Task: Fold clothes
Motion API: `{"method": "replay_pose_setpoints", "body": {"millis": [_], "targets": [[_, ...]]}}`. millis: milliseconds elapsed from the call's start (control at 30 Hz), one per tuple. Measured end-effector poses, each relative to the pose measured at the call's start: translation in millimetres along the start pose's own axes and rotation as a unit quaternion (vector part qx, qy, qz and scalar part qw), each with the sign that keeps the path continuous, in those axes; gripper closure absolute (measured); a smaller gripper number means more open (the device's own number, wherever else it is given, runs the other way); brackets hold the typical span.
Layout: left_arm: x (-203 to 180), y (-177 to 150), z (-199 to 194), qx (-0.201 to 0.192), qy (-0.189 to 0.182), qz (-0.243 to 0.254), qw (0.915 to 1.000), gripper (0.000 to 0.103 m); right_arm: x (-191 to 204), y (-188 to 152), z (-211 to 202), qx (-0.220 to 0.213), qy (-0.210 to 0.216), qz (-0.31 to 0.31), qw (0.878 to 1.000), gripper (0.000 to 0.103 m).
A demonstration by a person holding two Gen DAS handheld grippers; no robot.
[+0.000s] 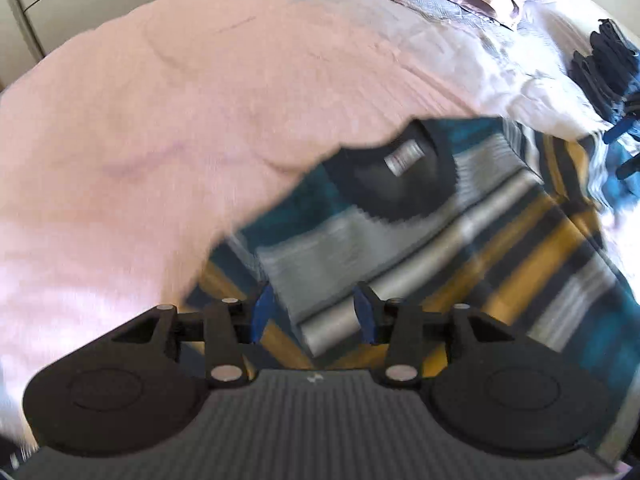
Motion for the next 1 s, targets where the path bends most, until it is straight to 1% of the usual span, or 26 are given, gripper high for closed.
{"method": "replay_pose_setpoints", "body": {"millis": [33, 133, 233, 267, 367, 400, 467, 500, 567, 600, 633, 700, 767, 800, 900, 1000], "targets": [[0, 11, 13, -0.002, 0.002, 0.008, 1.0, 0.062, -9, 13, 12, -0.002, 0.003, -0.013, 1.0, 0.041], [-3, 33, 54, 0.01, 0.01, 0.038, 0.9992, 0.062, -41, 49, 45, -0.012, 0.011, -0.05, 0.999, 0.041], [-3, 48, 90, 0.025, 0.014, 0.057, 0.998, 0.062, -73, 77, 79, -0.03, 0.028, -0.062, 0.997, 0.041], [-1, 51, 101, 0.031, 0.013, 0.058, 0.9977, 0.062, -84, 85, 93, -0.032, 0.034, -0.065, 0.997, 0.041], [10, 54, 132, 0.045, 0.031, 0.062, 0.9966, 0.062, -107, 102, 132, -0.028, 0.051, -0.075, 0.996, 0.041], [15, 54, 141, 0.049, 0.035, 0.054, 0.9967, 0.062, -112, 107, 144, -0.028, 0.06, -0.079, 0.995, 0.041], [20, 51, 152, 0.06, 0.021, 0.041, 0.9971, 0.064, -120, 113, 167, -0.022, 0.075, -0.091, 0.993, 0.041], [23, 50, 157, 0.066, 0.014, 0.035, 0.9971, 0.068, -123, 115, 177, -0.017, 0.076, -0.095, 0.992, 0.041], [22, 47, 157, 0.075, -0.01, 0.036, 0.9965, 0.098, -131, 116, 192, -0.007, 0.092, -0.083, 0.992, 0.042], [22, 47, 154, 0.078, -0.006, 0.036, 0.9963, 0.1, -134, 115, 194, -0.006, 0.105, -0.068, 0.992, 0.058], [26, 51, 151, 0.072, -0.002, 0.03, 0.997, 0.1, -137, 114, 195, -0.005, 0.115, -0.055, 0.992, 0.099], [34, 58, 144, 0.058, 0.006, 0.019, 0.9981, 0.1, -138, 115, 185, -0.001, 0.117, -0.052, 0.992, 0.1], [42, 65, 137, 0.044, 0.014, 0.007, 0.9989, 0.1, -135, 126, 162, -0.014, 0.094, -0.088, 0.992, 0.101], [47, 69, 134, 0.037, 0.018, 0.002, 0.9992, 0.1, -134, 133, 149, -0.024, 0.086, -0.106, 0.99, 0.101], [59, 80, 124, 0.016, 0.031, -0.016, 0.9993, 0.1, -136, 165, 119, -0.052, 0.079, -0.145, 0.985, 0.101], [72, 92, 113, -0.006, 0.043, -0.033, 0.9985, 0.099, -139, 190, 108, -0.072, 0.058, -0.172, 0.981, 0.101]]}}
Point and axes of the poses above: each gripper's, at about its wrist camera, not at the fingertips, and z roughly the way its jaws point, x to its left, y to its top, the point moved 2 cm from there along z, roughly the way its jaws point, and after that the axes turned 9 degrees about -z, right-handed, at the moved point
